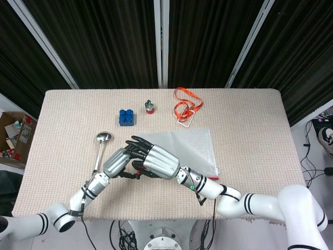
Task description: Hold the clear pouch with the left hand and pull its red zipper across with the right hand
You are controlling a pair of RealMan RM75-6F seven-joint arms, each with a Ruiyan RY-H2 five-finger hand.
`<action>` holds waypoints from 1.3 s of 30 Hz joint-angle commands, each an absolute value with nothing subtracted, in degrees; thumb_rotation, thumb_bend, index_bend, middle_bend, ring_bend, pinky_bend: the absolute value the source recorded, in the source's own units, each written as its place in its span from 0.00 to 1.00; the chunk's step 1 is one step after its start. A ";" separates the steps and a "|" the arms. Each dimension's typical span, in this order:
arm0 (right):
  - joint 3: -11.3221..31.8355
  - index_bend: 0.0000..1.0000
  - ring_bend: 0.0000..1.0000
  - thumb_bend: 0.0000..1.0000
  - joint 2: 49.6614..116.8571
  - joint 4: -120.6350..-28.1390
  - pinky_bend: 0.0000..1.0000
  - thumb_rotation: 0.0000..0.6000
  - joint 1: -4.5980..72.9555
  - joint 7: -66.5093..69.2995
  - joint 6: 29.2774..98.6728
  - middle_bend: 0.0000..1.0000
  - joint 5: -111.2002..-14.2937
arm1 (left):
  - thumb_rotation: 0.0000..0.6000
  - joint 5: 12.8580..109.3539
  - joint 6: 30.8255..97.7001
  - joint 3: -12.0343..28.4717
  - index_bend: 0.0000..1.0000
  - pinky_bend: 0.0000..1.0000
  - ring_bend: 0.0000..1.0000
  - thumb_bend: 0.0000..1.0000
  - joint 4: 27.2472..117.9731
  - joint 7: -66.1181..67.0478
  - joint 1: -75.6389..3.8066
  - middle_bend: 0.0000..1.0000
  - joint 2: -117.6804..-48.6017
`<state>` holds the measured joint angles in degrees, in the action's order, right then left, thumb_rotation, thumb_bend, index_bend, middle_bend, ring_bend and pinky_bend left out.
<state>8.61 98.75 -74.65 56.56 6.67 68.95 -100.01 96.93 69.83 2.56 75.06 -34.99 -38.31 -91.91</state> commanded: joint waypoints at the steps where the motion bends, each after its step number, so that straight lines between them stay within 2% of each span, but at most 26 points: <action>1: 8.65 0.81 0.00 0.48 98.80 -74.71 0.00 1.00 56.65 6.65 68.88 0.19 -99.90 | 1.00 96.63 70.26 2.53 0.55 0.14 0.13 0.34 74.73 -35.55 -38.31 0.20 -92.37; 13: 6.51 0.82 0.00 0.48 98.39 -74.40 0.00 1.00 55.09 4.93 71.40 0.19 -101.57 | 1.00 95.64 72.56 1.58 0.66 0.14 0.13 0.40 72.58 -42.10 -37.35 0.25 -94.17; 28: 1.37 0.84 0.00 0.48 99.78 -68.81 0.00 1.00 49.96 1.48 78.16 0.19 -106.16 | 1.00 94.96 73.42 0.26 0.68 0.14 0.13 0.42 71.97 -52.80 -36.52 0.26 -94.32; 39: 1.54 0.84 0.00 0.48 102.65 -63.92 0.00 1.00 49.05 2.67 79.58 0.19 -106.20 | 1.00 94.71 73.41 0.24 0.70 0.14 0.13 0.44 72.47 -58.57 -36.74 0.26 -94.39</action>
<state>1.39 102.38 -64.17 49.08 2.34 79.51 -106.36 94.75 73.45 0.24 72.42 -58.41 -36.70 -94.35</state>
